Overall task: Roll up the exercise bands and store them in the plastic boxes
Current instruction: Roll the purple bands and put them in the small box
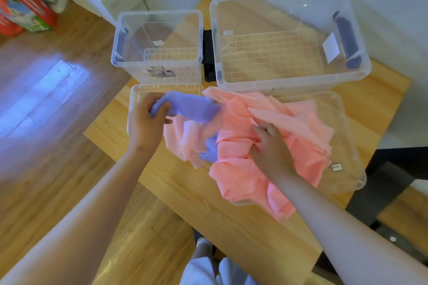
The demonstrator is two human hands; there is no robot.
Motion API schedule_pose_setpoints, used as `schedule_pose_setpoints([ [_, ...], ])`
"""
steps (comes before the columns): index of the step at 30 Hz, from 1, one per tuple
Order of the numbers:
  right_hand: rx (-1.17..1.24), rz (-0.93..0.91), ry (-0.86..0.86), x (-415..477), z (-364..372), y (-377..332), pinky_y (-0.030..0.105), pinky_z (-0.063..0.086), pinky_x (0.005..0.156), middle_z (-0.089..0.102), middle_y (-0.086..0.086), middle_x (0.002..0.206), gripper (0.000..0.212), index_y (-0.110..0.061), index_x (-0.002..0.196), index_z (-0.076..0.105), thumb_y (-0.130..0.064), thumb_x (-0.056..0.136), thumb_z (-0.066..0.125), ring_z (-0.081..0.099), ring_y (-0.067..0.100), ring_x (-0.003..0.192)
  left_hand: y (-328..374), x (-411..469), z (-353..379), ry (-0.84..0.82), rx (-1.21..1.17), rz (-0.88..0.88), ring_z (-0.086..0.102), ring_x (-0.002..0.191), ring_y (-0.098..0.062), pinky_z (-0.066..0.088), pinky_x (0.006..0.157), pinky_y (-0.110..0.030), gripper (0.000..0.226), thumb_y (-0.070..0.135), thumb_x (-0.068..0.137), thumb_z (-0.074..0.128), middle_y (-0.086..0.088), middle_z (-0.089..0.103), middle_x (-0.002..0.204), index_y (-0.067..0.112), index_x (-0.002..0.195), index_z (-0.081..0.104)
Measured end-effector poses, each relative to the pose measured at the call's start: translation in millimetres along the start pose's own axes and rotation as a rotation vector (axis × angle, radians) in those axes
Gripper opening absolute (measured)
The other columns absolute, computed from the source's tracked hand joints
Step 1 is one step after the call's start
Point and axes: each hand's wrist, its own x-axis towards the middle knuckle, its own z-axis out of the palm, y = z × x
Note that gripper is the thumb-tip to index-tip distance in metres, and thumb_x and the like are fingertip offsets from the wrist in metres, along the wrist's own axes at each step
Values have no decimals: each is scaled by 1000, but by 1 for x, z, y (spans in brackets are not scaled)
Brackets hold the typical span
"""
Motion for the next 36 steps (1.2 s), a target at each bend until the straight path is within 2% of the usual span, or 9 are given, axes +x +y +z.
schedule_pose_setpoints([
  [3,3,-52,44,3,1,-16,43,40,101,55,17,119,51,-2,124,59,-6,74,51,51,35,114,18,12,-18,156,-56,12,68,72,-12,54,58,-20,21,-2,89,55,-3,67,88,14,102,58],
  [10,6,-36,51,7,13,-31,44,41,99,57,15,122,49,-2,122,61,-21,79,44,53,34,113,-9,35,-35,291,19,9,60,86,-26,52,71,-30,30,0,83,53,-3,62,95,26,98,54],
  [16,-138,-22,19,8,21,-27,44,31,108,41,12,141,70,-7,137,47,-43,80,66,36,30,132,-72,30,-20,-136,400,-143,34,138,-20,32,103,-27,64,9,83,74,-6,29,153,10,140,45],
  [20,-268,-148,25,6,32,-28,58,34,104,36,21,141,83,-15,134,43,-46,65,77,33,39,131,-72,16,-6,-130,371,-177,34,140,-25,29,106,-25,57,15,83,74,-8,32,153,13,136,51],
  [24,-402,-188,-150,5,43,-39,64,13,109,13,15,156,97,-30,142,35,-57,60,78,7,33,143,-60,-18,19,-272,343,-19,43,129,-26,32,105,-29,53,16,77,80,-8,50,139,12,126,60],
  [26,-423,-111,-233,4,47,-36,59,7,112,4,11,159,91,-31,144,33,-48,67,78,-1,32,146,-57,-37,34,-301,353,59,46,125,-24,28,99,-17,50,10,74,81,-9,55,134,11,122,64],
  [28,-426,-88,-190,1,48,-30,59,24,108,26,14,153,82,-26,134,49,-33,61,84,20,35,143,-53,-52,50,-322,322,86,54,114,-27,32,91,-13,45,6,74,80,-9,62,122,8,116,67],
  [32,-376,-157,11,-5,46,-10,40,51,74,61,10,105,49,-15,95,65,-2,50,80,57,31,103,-51,-63,72,-390,222,-46,60,95,-23,48,87,-29,43,7,78,77,-8,60,111,5,118,63],
  [36,-237,-173,20,-5,22,10,41,46,86,60,11,95,44,-9,91,66,12,53,65,58,35,95,-54,-63,81,-404,259,-100,59,99,-25,49,89,-32,52,6,75,77,-8,56,114,6,124,59],
])
